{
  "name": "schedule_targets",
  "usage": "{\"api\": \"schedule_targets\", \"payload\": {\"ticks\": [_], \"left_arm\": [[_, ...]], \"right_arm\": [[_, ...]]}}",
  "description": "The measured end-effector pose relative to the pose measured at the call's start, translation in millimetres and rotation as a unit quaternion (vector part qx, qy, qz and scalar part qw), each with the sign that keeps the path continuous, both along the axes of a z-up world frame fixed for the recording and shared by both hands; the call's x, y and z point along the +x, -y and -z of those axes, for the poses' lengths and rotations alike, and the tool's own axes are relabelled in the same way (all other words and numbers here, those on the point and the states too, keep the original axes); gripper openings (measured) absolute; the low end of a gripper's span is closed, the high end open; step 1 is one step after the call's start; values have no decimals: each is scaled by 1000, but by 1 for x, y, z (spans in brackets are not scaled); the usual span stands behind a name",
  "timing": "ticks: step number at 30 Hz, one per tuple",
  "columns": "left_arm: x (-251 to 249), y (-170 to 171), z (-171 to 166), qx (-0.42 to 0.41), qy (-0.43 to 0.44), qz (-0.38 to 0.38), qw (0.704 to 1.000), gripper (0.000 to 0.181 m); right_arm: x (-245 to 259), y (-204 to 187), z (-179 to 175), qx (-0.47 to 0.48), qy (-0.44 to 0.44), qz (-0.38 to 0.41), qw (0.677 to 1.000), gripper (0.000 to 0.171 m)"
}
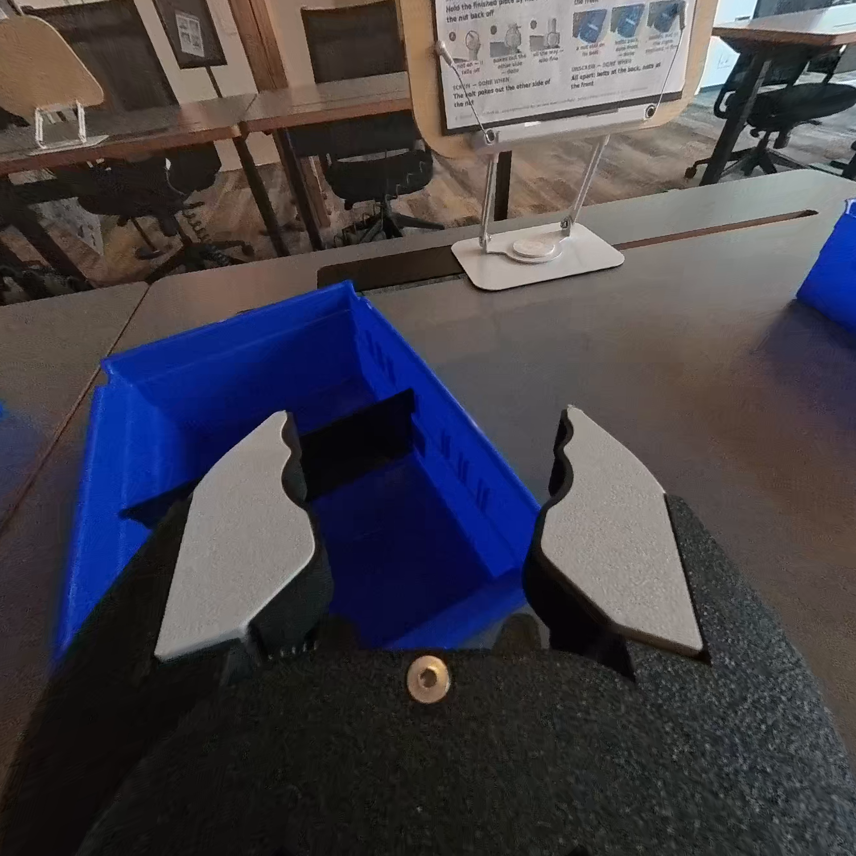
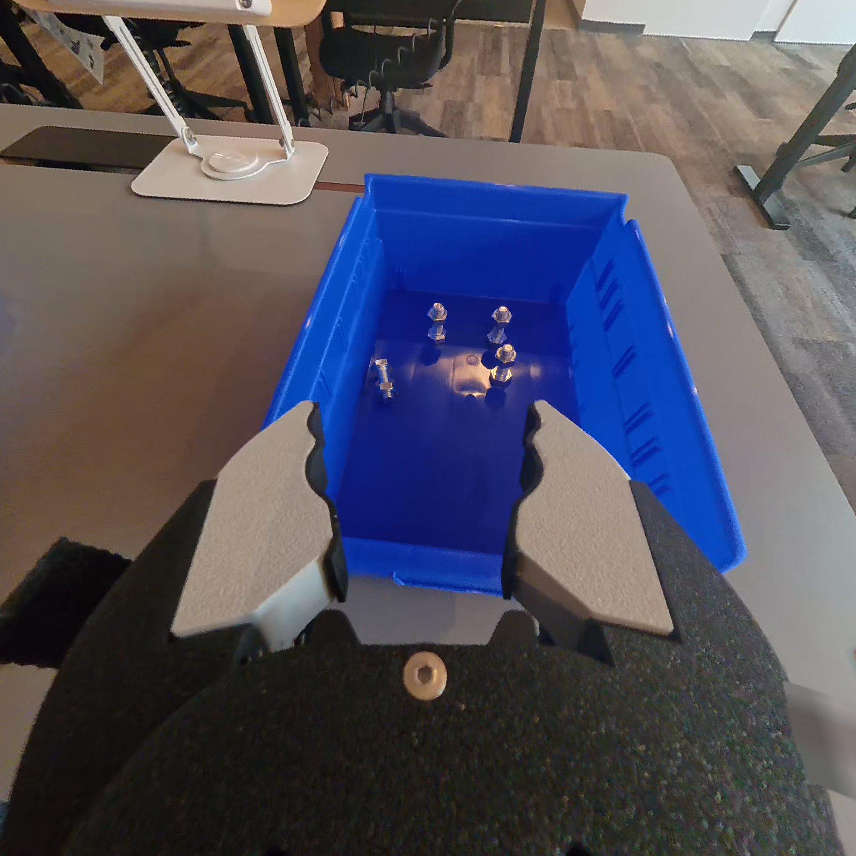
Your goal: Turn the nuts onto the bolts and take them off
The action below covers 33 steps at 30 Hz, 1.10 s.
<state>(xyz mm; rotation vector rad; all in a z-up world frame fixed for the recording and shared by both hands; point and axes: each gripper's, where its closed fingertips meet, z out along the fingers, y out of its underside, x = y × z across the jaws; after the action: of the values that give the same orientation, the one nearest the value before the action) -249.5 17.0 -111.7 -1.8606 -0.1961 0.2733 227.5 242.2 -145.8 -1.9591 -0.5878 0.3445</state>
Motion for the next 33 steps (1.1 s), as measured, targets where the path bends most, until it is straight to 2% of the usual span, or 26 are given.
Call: {"api": "schedule_targets", "payload": {"ticks": [5,11,16,21,24,27,30,33], "left_arm": [[29,-23,-18,19,-27,64,997,98],[105,-89,-30,-11,-58,178,982,98],[148,-127,-34,-16,-59,199,978,94],[131,-136,-33,-17,-62,124,990,81],[144,-149,-4,-30,-4,154,988,82],[156,-162,13,-34,13,164,986,80],[170,-181,20,-34,37,166,985,82],[186,-210,24,-38,75,170,982,83]], "right_arm": [[7,4,-4,4,-7,2,1000,84],[29,10,-11,14,-14,16,1000,83],[24,16,-20,-2,-28,-16,999,74],[-50,15,-61,-1,-37,-126,991,74],[-123,27,-107,29,-32,-230,972,76],[-189,48,-146,48,-29,-320,946,76],[-241,72,-182,57,-34,-375,925,75],[-287,92,-220,75,-41,-396,914,75]]}}
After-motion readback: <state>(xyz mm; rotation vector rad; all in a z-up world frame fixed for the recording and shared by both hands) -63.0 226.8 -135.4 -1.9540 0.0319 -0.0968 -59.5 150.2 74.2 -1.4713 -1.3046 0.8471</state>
